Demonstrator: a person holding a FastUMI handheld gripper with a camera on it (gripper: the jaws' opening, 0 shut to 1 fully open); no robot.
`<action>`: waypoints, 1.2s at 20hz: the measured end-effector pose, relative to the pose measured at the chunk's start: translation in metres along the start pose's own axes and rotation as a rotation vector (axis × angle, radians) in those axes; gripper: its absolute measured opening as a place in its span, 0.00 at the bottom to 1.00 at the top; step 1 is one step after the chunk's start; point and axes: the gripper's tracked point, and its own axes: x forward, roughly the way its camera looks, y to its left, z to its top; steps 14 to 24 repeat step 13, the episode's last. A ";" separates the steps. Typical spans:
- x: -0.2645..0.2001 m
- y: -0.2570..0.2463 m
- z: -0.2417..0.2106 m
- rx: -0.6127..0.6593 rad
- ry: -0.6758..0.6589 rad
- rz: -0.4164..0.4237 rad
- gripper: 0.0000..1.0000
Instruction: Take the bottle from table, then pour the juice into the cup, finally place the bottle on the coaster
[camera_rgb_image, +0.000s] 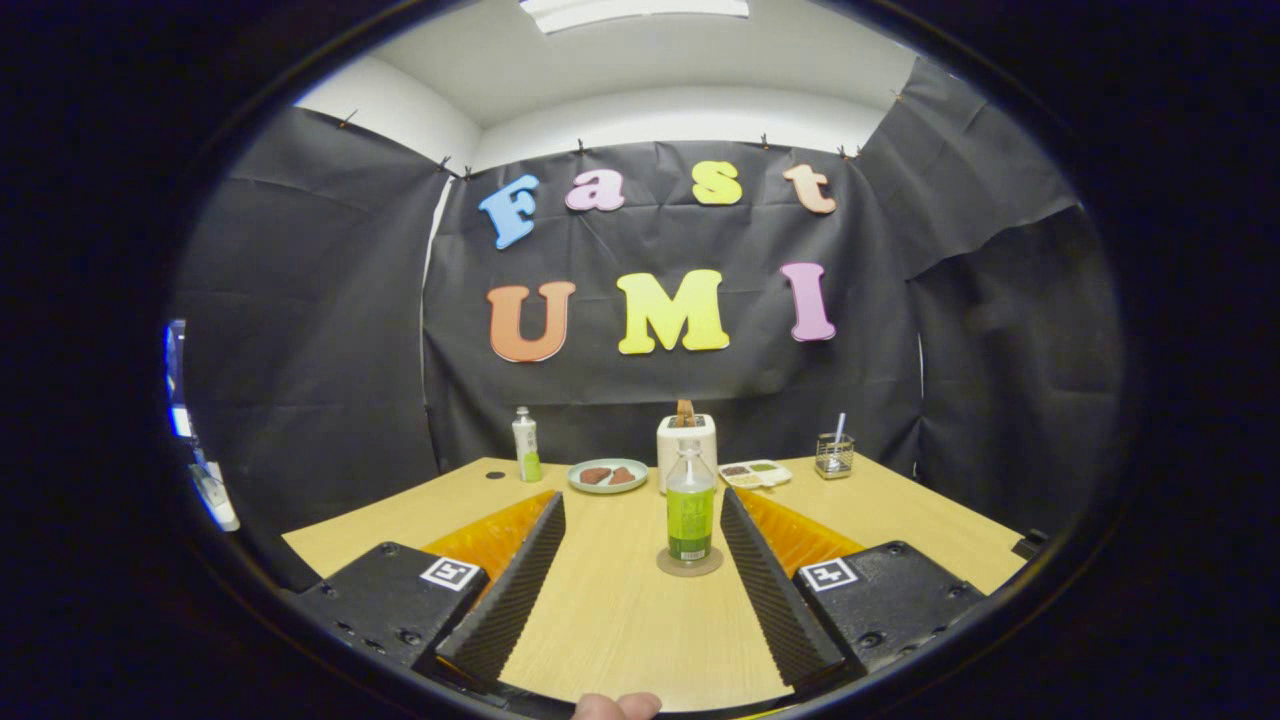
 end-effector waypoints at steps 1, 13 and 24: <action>0.001 0.001 0.000 -0.005 -0.004 0.002 1.00; 0.001 0.005 -0.001 -0.016 -0.008 0.014 1.00; 0.001 0.005 -0.001 -0.016 -0.008 0.014 1.00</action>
